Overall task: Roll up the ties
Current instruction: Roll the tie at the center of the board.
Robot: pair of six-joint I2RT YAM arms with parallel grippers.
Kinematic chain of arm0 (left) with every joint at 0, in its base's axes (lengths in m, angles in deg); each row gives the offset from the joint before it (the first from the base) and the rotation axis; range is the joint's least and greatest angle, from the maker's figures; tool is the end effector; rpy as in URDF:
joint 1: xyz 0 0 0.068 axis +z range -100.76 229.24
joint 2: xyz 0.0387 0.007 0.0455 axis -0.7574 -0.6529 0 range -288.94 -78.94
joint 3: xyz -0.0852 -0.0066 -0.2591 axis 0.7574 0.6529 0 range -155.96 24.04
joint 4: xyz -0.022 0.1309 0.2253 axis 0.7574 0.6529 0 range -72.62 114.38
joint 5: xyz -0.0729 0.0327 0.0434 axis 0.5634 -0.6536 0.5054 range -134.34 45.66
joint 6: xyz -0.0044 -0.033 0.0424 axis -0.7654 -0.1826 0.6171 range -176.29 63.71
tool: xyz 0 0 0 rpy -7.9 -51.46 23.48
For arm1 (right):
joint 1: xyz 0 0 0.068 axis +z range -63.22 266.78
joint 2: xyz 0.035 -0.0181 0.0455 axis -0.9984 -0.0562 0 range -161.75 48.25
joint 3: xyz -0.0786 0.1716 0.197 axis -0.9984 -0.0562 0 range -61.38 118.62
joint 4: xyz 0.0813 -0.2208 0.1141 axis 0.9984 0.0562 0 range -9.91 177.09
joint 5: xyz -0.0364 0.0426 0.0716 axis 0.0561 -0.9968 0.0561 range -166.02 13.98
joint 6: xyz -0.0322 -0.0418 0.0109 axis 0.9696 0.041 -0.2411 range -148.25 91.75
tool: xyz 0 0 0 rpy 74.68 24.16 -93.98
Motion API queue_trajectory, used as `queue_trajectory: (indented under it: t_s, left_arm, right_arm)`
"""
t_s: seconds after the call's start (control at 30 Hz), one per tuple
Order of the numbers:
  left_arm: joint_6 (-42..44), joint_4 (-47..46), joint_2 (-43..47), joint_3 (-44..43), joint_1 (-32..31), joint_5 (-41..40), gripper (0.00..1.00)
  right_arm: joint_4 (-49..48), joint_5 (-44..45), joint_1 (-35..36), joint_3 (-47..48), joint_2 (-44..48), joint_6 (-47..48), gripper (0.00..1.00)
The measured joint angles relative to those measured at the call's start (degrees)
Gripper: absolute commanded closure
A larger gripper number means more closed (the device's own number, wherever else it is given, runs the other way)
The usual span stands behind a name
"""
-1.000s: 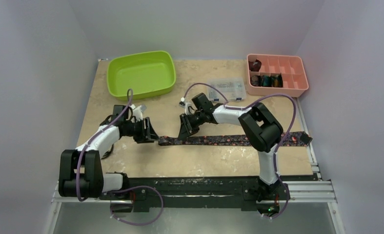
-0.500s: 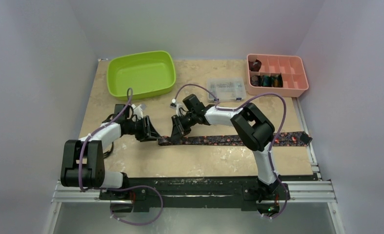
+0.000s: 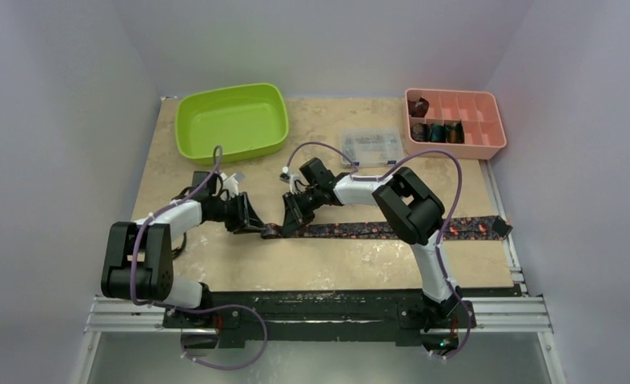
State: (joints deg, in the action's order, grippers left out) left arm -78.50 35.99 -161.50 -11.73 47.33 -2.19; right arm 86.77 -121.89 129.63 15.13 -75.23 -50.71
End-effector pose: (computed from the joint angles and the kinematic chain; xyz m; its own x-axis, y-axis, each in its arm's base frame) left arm 0.2381 -0.0319 0.1465 -0.9562 -0.2485 -0.1546 -0.0622 0.6888 -0.7223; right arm 0.3018 0.3147 0.1160 -0.8457 -0.4218 -0.3270 -0.5004 0.4137 0.7605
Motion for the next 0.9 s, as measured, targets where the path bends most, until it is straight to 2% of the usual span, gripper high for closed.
queue_trajectory:
  t_s: [0.17, 0.23, 0.6, 0.9]
  left_arm:
    - [-1.7, -2.1, 0.7, 0.0, -2.3, 2.3, 0.96]
    - [-2.6, -3.3, 1.5, 0.0, -3.1, 2.8, 1.00]
    - [-5.7, -8.5, 0.3, 0.0, -6.6, 4.7, 1.00]
    - [-5.6, -7.6, -0.8, -1.4, -7.5, 5.0, 1.00]
  right_arm:
    - [0.3, 0.6, 0.0, 0.4, 0.0, 0.6, 0.90]
    - [0.5, 0.9, 0.0, 0.5, 0.0, 0.7, 0.90]
    - [1.3, 1.3, 0.0, 1.0, 0.0, 1.1, 0.88]
    - [4.1, 1.3, -0.6, 2.3, 0.6, 2.8, 0.78]
